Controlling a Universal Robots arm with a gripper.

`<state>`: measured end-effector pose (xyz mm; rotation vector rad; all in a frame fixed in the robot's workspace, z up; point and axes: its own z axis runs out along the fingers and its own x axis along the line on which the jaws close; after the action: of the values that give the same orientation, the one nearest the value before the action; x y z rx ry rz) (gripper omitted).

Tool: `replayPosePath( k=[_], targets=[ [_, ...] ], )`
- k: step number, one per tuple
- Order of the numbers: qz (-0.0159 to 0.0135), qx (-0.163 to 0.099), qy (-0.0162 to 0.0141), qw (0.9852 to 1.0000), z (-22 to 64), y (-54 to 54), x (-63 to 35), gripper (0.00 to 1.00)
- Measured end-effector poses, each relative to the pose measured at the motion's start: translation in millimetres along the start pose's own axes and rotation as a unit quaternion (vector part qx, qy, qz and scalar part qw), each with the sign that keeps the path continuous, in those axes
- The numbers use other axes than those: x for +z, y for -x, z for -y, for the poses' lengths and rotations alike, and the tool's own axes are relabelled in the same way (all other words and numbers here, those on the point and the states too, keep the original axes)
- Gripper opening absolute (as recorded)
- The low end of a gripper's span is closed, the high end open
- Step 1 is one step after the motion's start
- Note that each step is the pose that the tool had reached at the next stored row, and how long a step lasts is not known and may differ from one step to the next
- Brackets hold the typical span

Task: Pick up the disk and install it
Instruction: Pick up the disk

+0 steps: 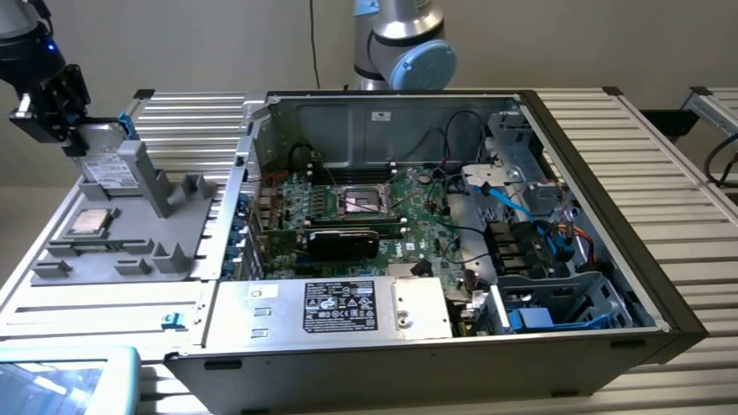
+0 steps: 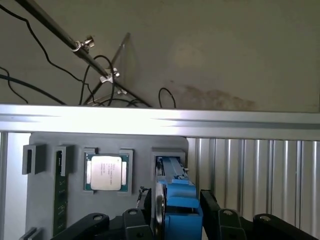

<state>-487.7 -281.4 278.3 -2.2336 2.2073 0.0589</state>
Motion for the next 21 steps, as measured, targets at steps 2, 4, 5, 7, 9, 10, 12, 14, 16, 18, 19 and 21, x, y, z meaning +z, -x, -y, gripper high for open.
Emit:
replayPosePath(
  k=[2, 4, 5, 7, 9, 10, 12, 14, 16, 18, 19, 21],
  targets=[
    [0.0005, 0.000, -0.0001, 1.0000, 0.0, 0.0, 0.1, 0.51],
    [0.0006, 0.001, -0.0001, 1.0000, 0.0, -0.1, 0.2, 0.51],
    [0.0005, 0.001, -0.0001, 1.0000, 0.0, -0.2, 0.2, 0.51],
    [0.0006, 0.002, 0.0000, 1.0000, 0.0, -0.1, 0.2, 0.51],
    [0.0006, 0.003, 0.0000, 1.0000, 0.0, -0.1, 0.2, 0.51],
    [0.0006, 0.003, 0.0000, 1.0000, 0.0, -0.1, 0.2, 0.51],
    [0.0007, 0.004, 0.0000, 1.0000, 0.0, 0.0, 0.3, 0.51],
    [0.0007, 0.006, 0.0000, 1.0000, 0.0, 0.4, 0.2, 0.51],
    [0.0008, 0.009, -0.0001, 1.0000, 0.0, 0.7, 0.3, 0.51],
    [0.0008, 0.012, -0.0002, 0.9999, 0.0, 0.7, 0.3, 0.51],
    [0.0009, 0.012, -0.0002, 0.9999, 0.0, 0.7, 0.3, 0.51],
    [0.0009, 0.013, -0.0002, 0.9999, 0.0, 0.7, 0.3, 0.51]
  ],
)
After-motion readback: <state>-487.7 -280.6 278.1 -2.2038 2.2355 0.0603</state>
